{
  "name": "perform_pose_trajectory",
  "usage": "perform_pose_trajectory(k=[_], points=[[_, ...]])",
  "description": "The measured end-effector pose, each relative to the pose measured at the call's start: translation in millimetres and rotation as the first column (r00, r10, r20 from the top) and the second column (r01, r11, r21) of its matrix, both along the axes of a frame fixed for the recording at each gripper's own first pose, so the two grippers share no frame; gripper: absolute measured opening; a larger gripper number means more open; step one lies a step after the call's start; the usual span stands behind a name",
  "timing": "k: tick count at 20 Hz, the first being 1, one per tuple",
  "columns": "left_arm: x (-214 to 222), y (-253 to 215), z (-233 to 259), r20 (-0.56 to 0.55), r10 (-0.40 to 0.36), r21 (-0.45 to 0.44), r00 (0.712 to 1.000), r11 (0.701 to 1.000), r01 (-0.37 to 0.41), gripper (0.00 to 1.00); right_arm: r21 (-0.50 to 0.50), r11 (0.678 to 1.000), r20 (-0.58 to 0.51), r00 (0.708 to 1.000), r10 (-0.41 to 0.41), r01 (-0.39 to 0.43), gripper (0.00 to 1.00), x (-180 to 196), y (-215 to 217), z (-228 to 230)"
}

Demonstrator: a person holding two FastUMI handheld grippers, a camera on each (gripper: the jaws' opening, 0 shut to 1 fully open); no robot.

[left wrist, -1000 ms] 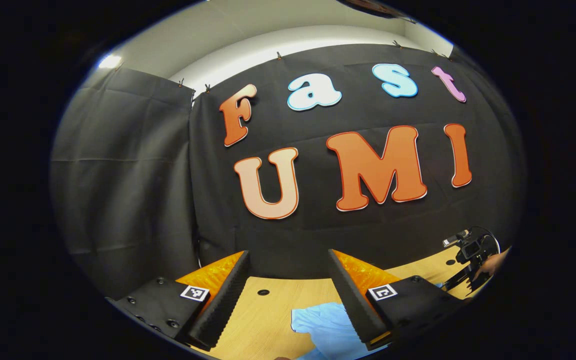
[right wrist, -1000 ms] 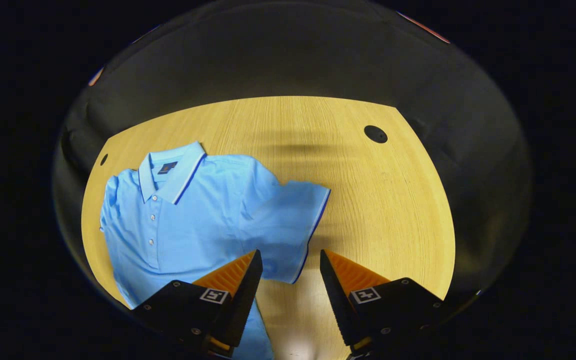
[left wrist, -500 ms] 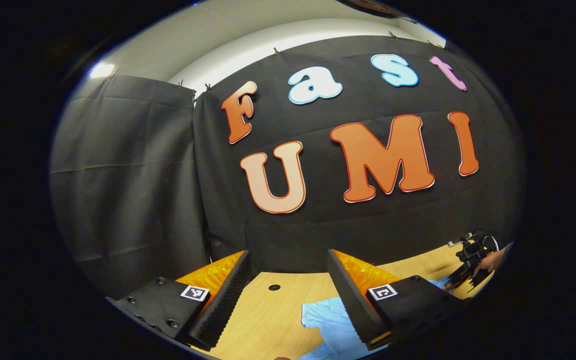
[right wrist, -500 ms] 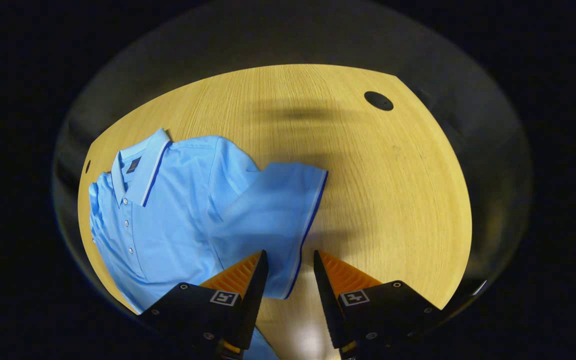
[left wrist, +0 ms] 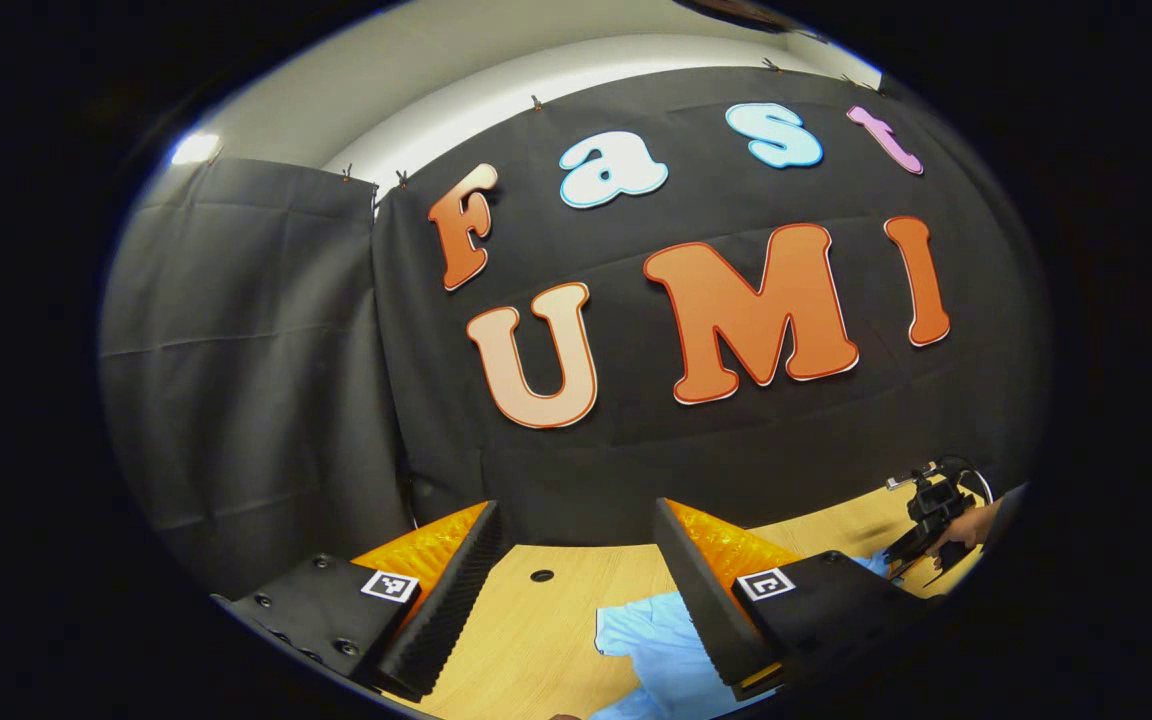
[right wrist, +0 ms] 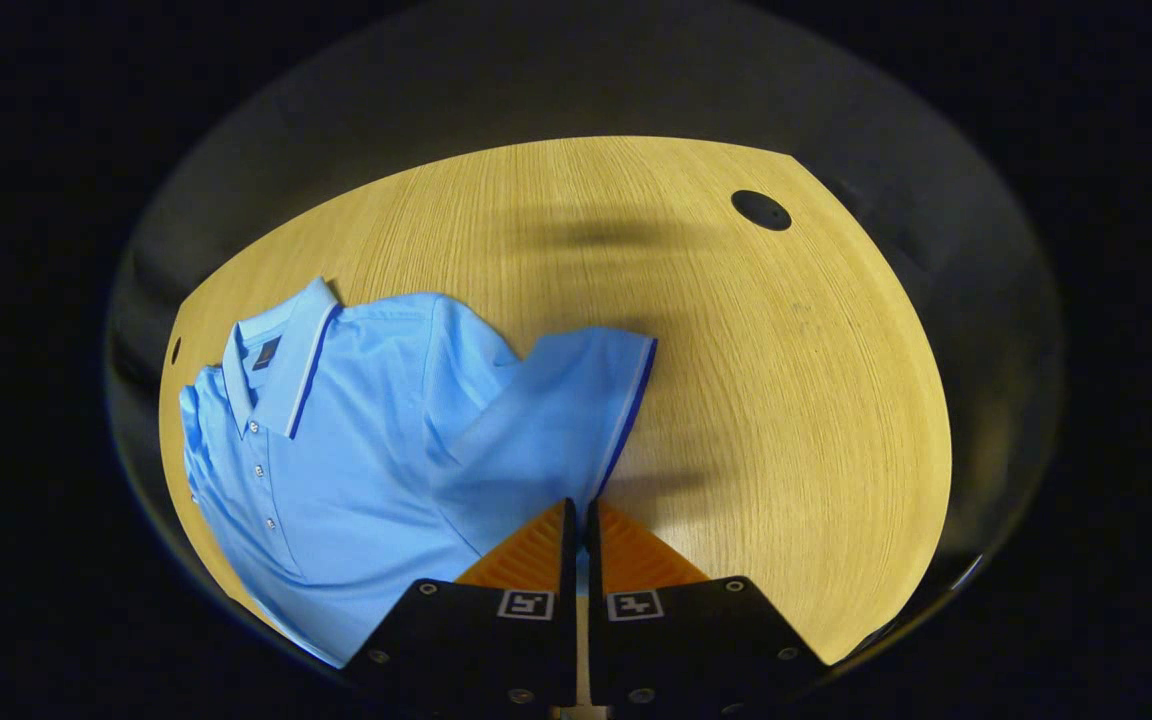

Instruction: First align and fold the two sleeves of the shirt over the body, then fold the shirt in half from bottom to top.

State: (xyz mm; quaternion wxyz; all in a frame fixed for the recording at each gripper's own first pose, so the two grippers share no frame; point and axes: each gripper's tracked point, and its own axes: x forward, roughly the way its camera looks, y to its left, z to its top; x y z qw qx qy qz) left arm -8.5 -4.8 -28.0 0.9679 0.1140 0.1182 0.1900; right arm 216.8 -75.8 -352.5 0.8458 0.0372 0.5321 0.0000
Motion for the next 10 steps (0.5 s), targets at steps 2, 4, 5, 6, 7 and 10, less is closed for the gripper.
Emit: perform_pose_trajectory(k=[2, 4, 5, 6, 7, 10], points=[[-2.3, 0.1, 0.1, -0.002, 0.002, -0.001, 1.000, 1.000, -0.002, 1.00, 0.061, 0.998, 0.027, 1.000, 0.011, -0.013, 0.03, 2.0, 10.2, 11.6], [-4.2, 0.3, -3.4, -0.005, 0.005, -0.010, 1.000, 1.000, -0.005, 1.00, 0.129, 0.991, 0.060, 0.998, 0.023, -0.030, 0.03, 6.1, 20.7, 27.9], [-4.9, 0.5, -2.9, -0.007, 0.007, -0.011, 1.000, 1.000, -0.007, 1.00, 0.167, 0.985, 0.072, 0.997, 0.023, -0.034, 0.03, 6.5, 30.2, 35.8], [-5.6, 1.8, -2.6, -0.010, 0.008, -0.008, 1.000, 1.000, -0.008, 1.00, 0.196, 0.980, 0.082, 0.996, 0.029, -0.045, 0.03, 7.6, 38.8, 42.3], [-7.1, 2.0, 0.0, -0.009, 0.010, 0.000, 1.000, 1.000, -0.010, 1.00, 0.216, 0.975, 0.100, 0.994, 0.037, -0.058, 0.03, 8.9, 47.6, 47.9], [-8.8, 4.5, 4.9, 0.002, 0.011, 0.013, 1.000, 1.000, -0.012, 1.00, 0.239, 0.963, 0.154, 0.984, 0.093, -0.129, 0.03, 13.4, 72.5, 66.1]])
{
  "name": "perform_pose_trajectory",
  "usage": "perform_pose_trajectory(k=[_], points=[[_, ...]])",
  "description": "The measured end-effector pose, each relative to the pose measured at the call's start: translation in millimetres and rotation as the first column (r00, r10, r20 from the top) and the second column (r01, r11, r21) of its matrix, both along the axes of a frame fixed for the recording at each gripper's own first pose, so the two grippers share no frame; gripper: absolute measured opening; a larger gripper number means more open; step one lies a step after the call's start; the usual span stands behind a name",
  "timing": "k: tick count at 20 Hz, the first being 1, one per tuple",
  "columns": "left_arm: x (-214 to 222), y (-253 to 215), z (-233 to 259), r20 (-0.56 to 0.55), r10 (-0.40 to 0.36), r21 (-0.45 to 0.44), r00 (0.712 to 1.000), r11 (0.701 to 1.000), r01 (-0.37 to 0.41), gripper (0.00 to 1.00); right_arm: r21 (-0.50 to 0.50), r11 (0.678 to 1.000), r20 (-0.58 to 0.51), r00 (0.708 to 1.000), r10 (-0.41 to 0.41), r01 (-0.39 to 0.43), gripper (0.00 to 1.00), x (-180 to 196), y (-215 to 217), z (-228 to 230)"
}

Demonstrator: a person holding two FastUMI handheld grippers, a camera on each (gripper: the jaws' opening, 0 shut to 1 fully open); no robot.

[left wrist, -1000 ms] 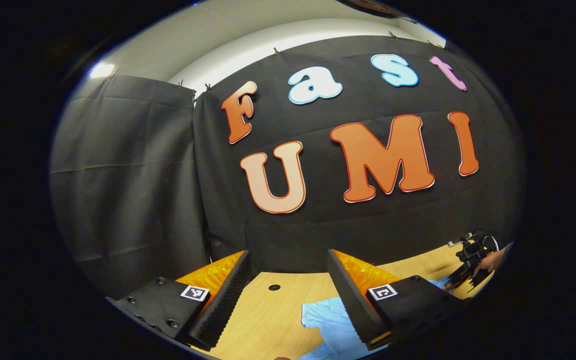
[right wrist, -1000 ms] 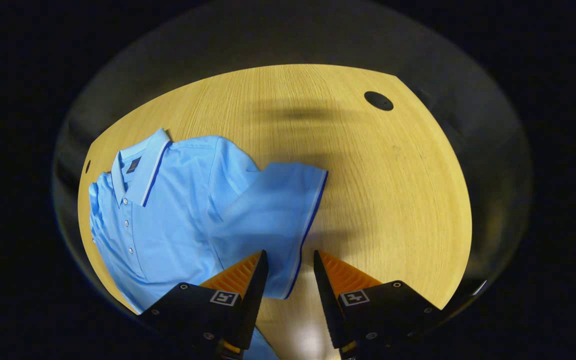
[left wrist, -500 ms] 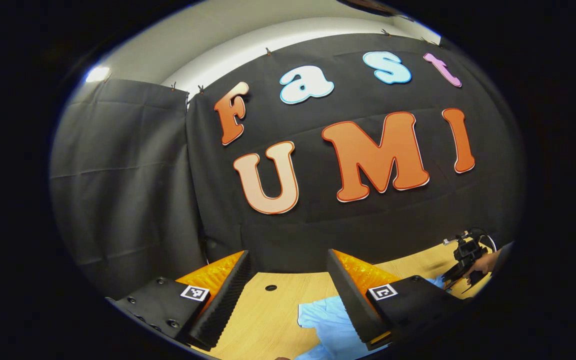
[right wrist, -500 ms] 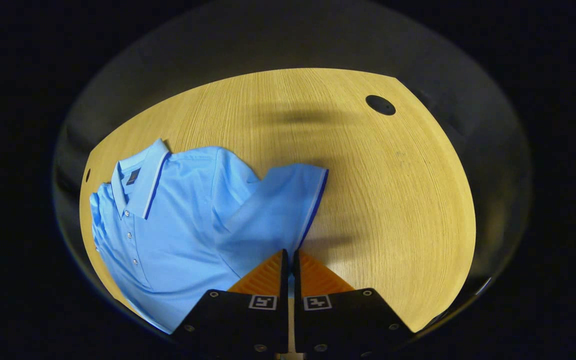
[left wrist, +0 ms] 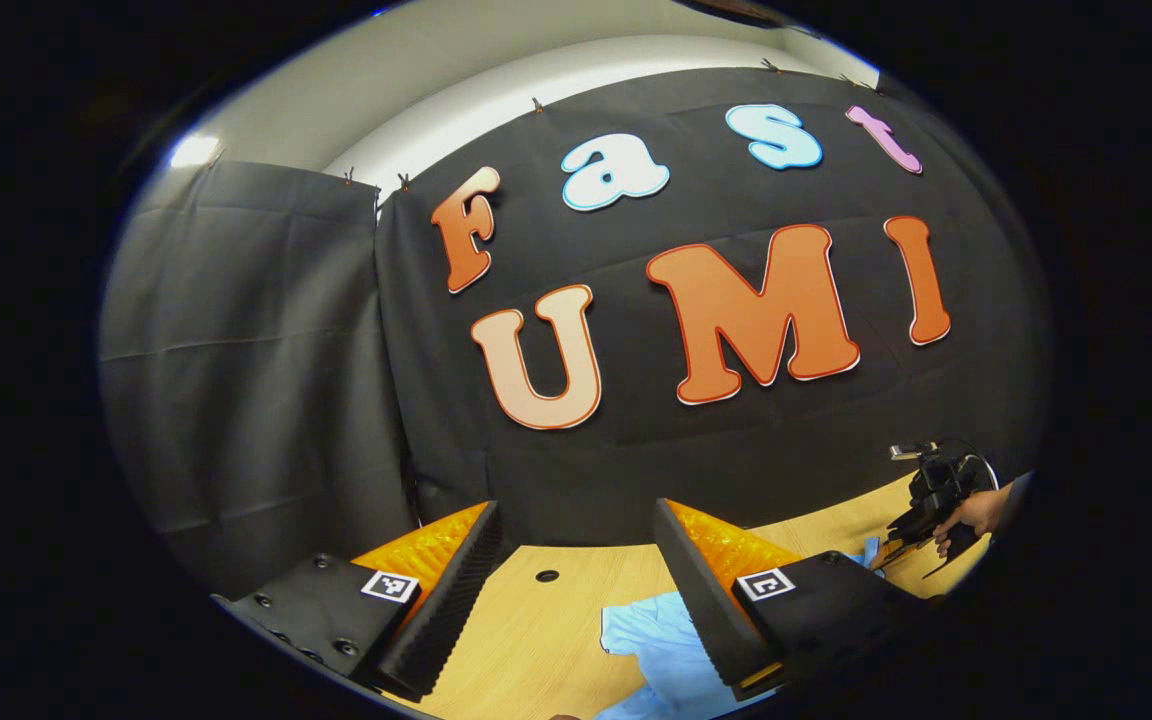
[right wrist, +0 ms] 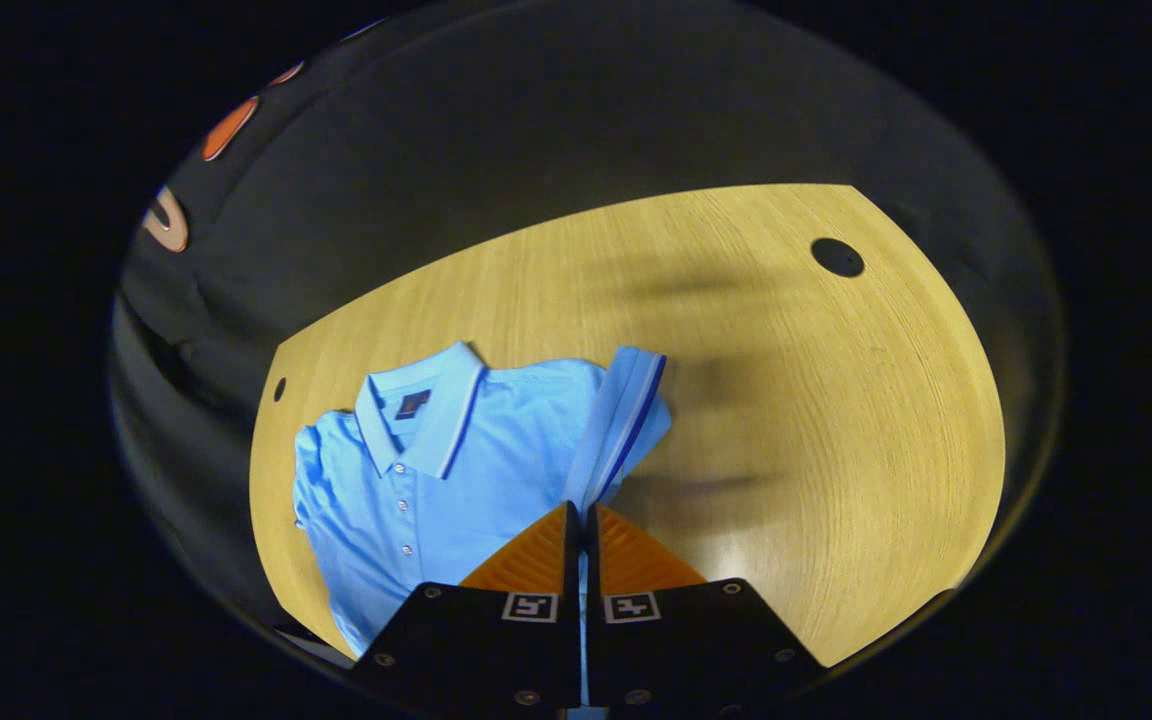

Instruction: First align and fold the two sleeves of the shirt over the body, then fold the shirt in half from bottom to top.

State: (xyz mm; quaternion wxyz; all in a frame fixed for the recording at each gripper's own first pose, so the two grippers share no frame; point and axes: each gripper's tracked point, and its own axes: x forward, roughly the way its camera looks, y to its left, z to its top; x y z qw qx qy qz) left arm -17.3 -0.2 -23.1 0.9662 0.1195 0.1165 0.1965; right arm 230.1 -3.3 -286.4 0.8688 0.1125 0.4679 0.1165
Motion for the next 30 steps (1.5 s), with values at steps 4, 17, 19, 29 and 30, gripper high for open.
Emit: perform_pose_trajectory(k=[4, 17, 19, 29, 30], points=[[-4.1, 5.7, -6.9, -0.015, 0.024, -0.014, 1.000, 1.000, -0.024, 1.00, -0.004, 0.996, 0.010, 0.996, 0.087, -0.087, 0.02, -4.4, 31.6, 2.0], [35.6, 41.3, -74.0, -0.102, -0.054, -0.181, 0.993, 0.983, 0.034, 1.00, -0.015, 0.981, -0.028, 0.981, 0.193, -0.194, 0.10, -32.9, 104.4, -15.1], [48.6, 47.7, -99.0, -0.139, -0.100, -0.257, 0.985, 0.965, 0.062, 1.00, -0.033, 0.981, -0.001, 0.981, 0.193, -0.193, 0.17, -35.0, 106.6, -8.6], [91.6, 92.0, -217.3, -0.361, -0.256, -0.469, 0.897, 0.881, 0.063, 0.99, -0.130, 0.988, 0.129, 0.986, 0.101, -0.084, 0.89, -62.9, 70.7, 27.6], [93.8, 94.2, -232.4, -0.393, -0.269, -0.478, 0.879, 0.876, 0.054, 0.99, -0.137, 0.988, 0.143, 0.985, 0.093, -0.073, 0.95, -66.5, 66.1, 31.9]])
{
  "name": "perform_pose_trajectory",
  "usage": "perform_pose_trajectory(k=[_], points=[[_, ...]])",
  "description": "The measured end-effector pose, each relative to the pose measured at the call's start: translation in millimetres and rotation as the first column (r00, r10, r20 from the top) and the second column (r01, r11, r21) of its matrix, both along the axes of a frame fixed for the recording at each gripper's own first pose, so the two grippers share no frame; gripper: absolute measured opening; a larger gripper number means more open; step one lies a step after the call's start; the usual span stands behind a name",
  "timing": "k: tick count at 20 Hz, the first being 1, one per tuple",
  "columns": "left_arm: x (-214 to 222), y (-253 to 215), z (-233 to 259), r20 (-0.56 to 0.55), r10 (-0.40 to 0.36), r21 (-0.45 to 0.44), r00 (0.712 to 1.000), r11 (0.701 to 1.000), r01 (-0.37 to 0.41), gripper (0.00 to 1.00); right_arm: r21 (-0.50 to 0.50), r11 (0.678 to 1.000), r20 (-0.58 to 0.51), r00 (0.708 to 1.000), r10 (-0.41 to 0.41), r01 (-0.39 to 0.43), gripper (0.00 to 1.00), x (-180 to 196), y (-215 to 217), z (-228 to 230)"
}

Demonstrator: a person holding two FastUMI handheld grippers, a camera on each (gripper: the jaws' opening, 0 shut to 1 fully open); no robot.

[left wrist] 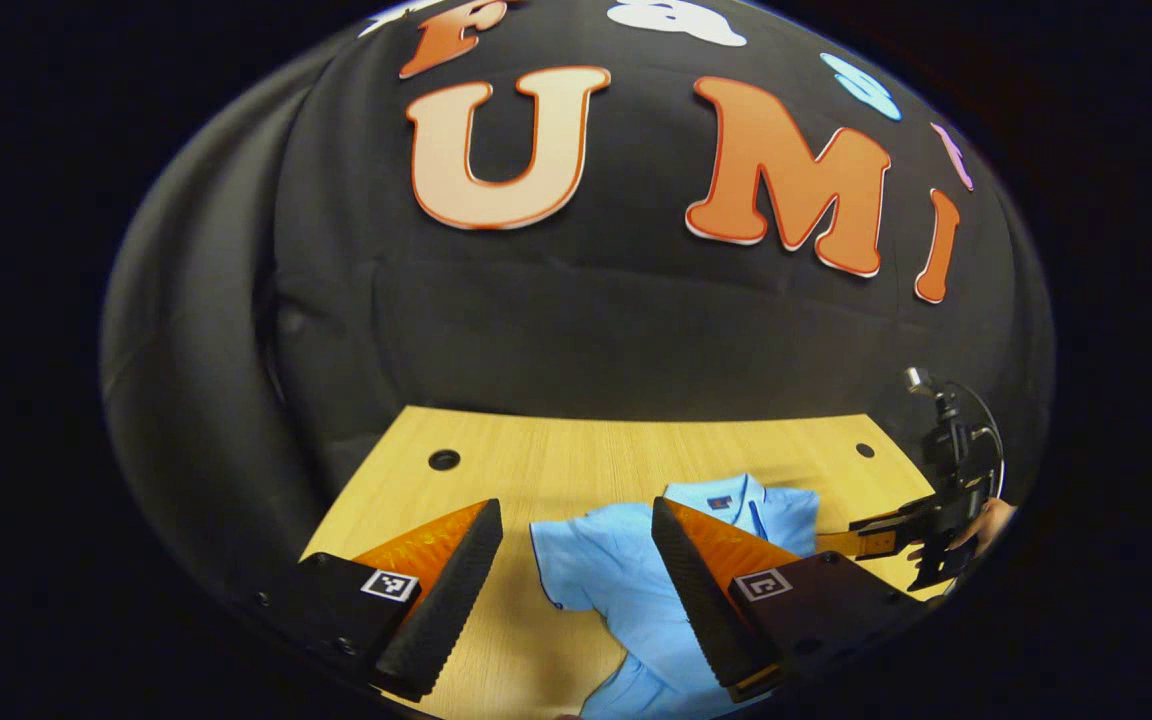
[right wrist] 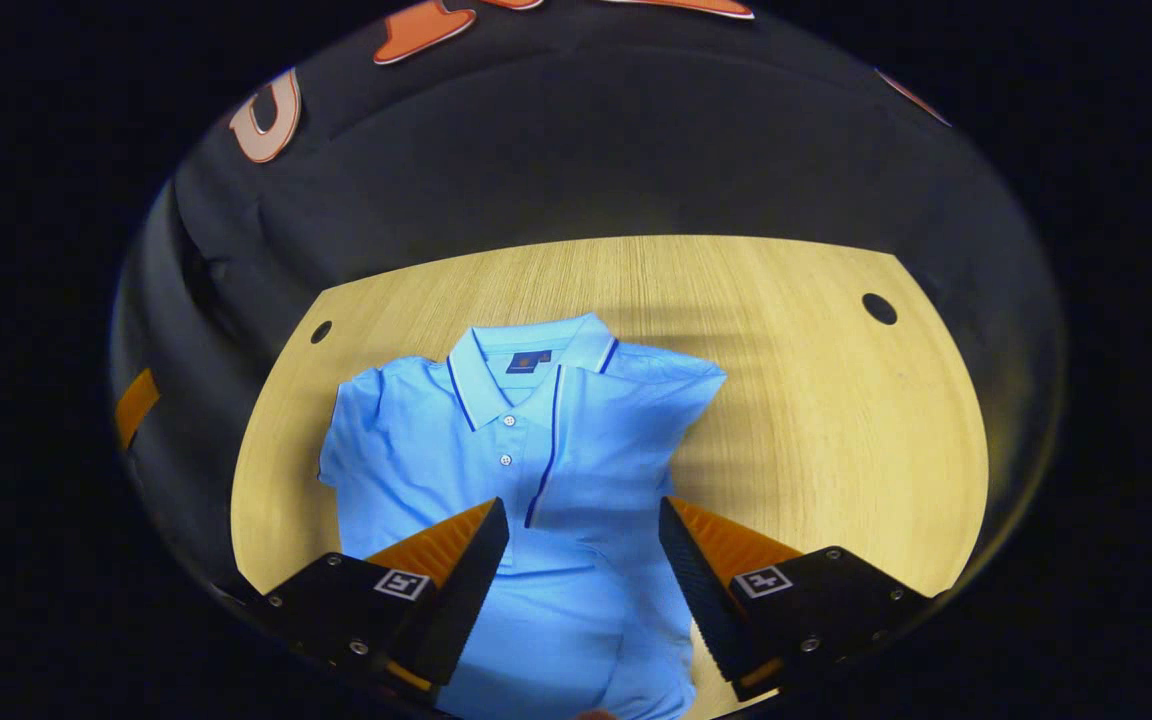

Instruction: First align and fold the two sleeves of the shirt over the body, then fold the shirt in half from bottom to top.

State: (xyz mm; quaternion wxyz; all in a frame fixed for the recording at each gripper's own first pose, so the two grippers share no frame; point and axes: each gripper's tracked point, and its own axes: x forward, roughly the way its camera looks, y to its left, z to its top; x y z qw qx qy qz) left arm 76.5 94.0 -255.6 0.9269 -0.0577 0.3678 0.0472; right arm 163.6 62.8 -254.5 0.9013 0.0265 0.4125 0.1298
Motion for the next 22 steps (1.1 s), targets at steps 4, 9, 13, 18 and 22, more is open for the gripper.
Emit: perform_pose_trajectory(k=[4, 9, 13, 18, 22], points=[[4.7, 4.0, -49.3, -0.132, -0.043, -0.045, 0.990, 0.998, 0.037, 0.99, -0.007, 0.998, 0.059, 0.996, -0.061, 0.062, 0.97, -19.6, -18.3, 11.3], [7.6, 16.2, -115.3, -0.303, -0.070, -0.068, 0.950, 0.996, 0.052, 0.99, 0.005, 0.986, 0.071, 0.983, -0.167, 0.167, 0.97, -54.0, -41.9, 11.8], [6.8, 19.8, -158.6, -0.426, -0.066, -0.078, 0.902, 0.996, 0.036, 0.99, 0.004, 0.973, 0.063, 0.971, -0.229, 0.229, 0.97, -79.8, -55.6, 6.0], [12.5, 12.2, -191.3, -0.513, -0.081, -0.087, 0.854, 0.995, 0.042, 0.98, 0.005, 0.965, 0.040, 0.965, -0.261, 0.261, 0.97, -105.8, -64.0, -1.5], [12.3, 6.9, -212.6, -0.573, -0.056, -0.088, 0.817, 0.996, 0.007, 0.98, 0.012, 0.965, 0.039, 0.964, -0.262, 0.262, 0.97, -121.0, -68.1, -3.6]])
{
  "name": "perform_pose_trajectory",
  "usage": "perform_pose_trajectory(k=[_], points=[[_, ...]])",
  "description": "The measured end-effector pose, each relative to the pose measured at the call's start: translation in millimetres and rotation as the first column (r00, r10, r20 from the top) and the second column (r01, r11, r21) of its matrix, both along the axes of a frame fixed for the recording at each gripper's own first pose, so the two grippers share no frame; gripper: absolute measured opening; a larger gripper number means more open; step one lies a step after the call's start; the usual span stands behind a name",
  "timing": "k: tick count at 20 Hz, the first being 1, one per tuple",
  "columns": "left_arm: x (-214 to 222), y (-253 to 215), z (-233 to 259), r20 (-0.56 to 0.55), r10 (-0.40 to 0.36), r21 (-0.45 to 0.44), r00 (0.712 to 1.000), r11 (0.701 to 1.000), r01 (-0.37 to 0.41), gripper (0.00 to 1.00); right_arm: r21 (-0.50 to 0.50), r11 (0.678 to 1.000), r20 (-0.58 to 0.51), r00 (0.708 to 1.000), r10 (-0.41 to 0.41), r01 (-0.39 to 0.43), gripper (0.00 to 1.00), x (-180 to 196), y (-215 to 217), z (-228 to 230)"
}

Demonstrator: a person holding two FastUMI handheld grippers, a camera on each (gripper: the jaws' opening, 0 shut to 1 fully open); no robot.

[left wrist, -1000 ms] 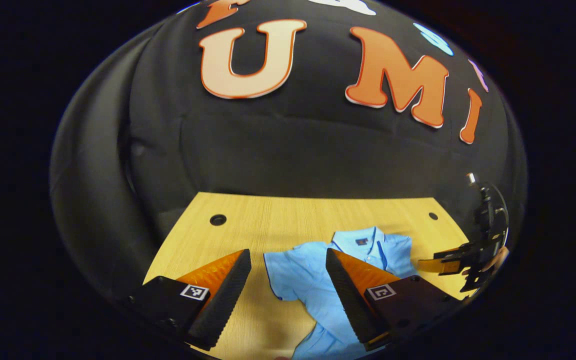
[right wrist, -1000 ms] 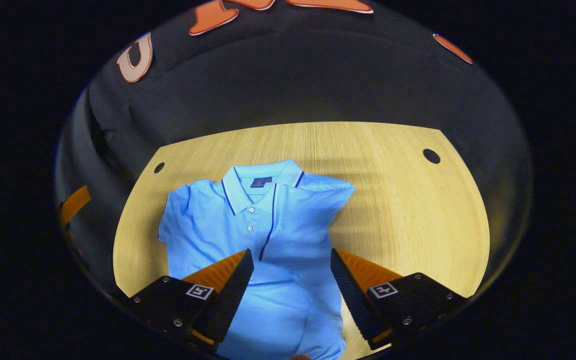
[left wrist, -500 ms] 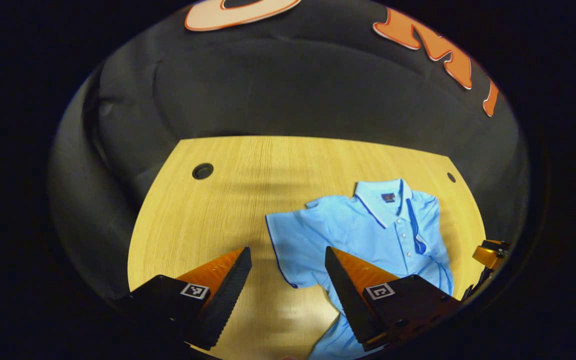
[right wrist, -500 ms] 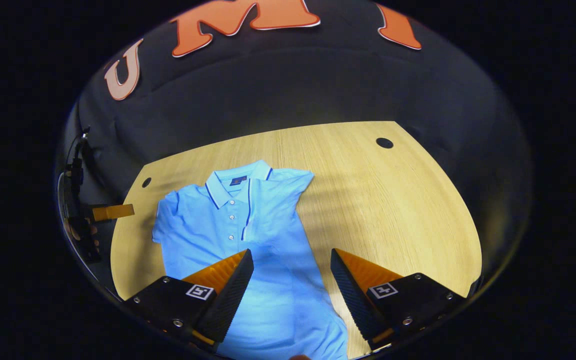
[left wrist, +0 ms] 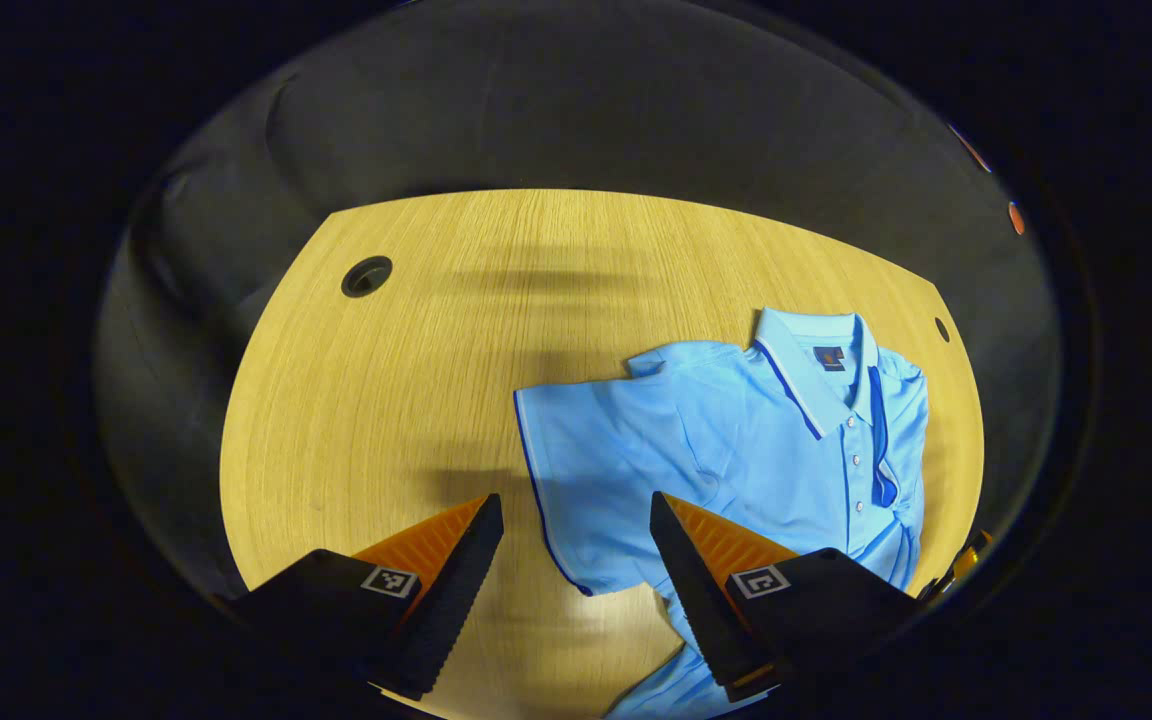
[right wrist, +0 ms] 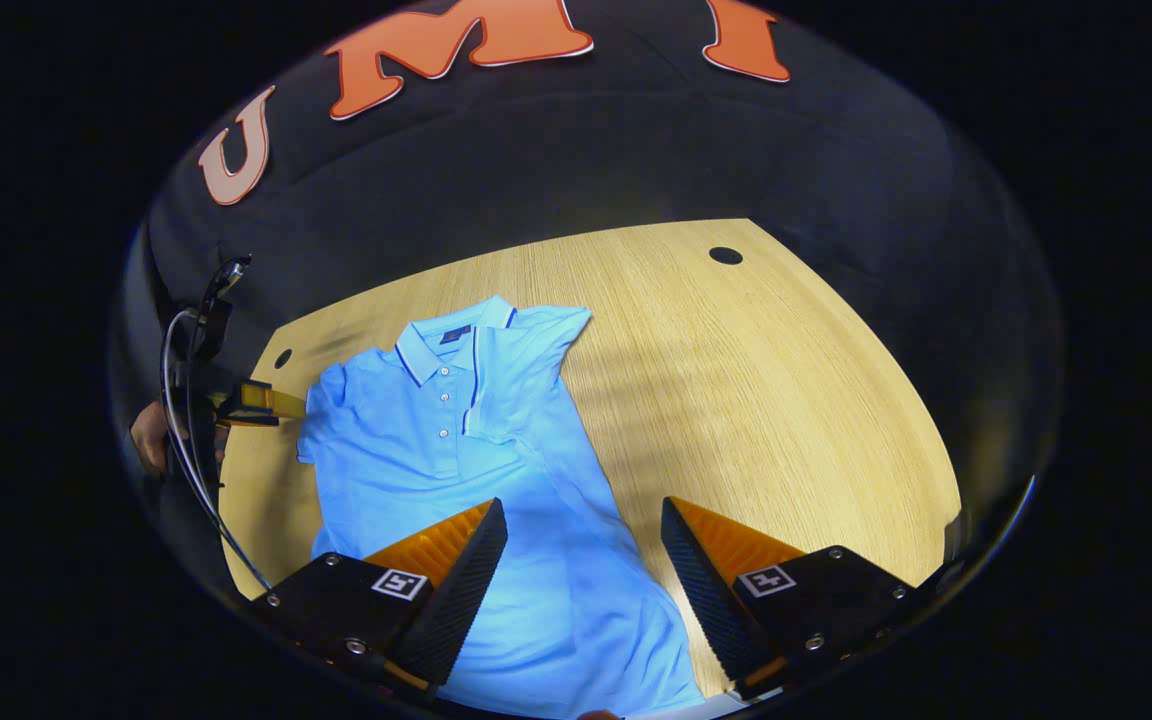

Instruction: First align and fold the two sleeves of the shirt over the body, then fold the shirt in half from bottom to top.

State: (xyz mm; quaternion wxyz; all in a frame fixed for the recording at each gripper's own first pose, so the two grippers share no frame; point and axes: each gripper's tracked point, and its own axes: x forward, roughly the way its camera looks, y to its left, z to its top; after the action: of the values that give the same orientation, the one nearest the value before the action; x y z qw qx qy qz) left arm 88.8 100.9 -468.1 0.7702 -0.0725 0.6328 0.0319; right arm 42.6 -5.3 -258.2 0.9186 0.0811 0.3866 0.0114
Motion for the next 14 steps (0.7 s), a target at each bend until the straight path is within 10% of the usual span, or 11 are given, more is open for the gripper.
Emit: perform_pose_trajectory(k=[8, 12, 14], points=[[-12.4, -4.9, -25.5, -0.104, 0.051, 0.007, 0.993, 0.999, -0.051, 0.96, 0.029, 0.999, 0.014, 1.000, -0.020, 0.020, 0.97, -25.7, -10.2, 1.4], [-11.6, -3.5, -30.1, -0.098, 0.073, 0.031, 0.992, 0.997, -0.070, 0.74, 0.028, 0.999, 0.015, 1.000, -0.028, 0.027, 0.97, -33.9, -17.0, 1.2], [-6.7, -7.5, -31.0, -0.080, 0.071, 0.018, 0.994, 0.997, -0.070, 0.47, 0.035, 0.999, 0.012, 0.999, -0.037, 0.037, 0.97, -36.5, -18.1, -0.5]])
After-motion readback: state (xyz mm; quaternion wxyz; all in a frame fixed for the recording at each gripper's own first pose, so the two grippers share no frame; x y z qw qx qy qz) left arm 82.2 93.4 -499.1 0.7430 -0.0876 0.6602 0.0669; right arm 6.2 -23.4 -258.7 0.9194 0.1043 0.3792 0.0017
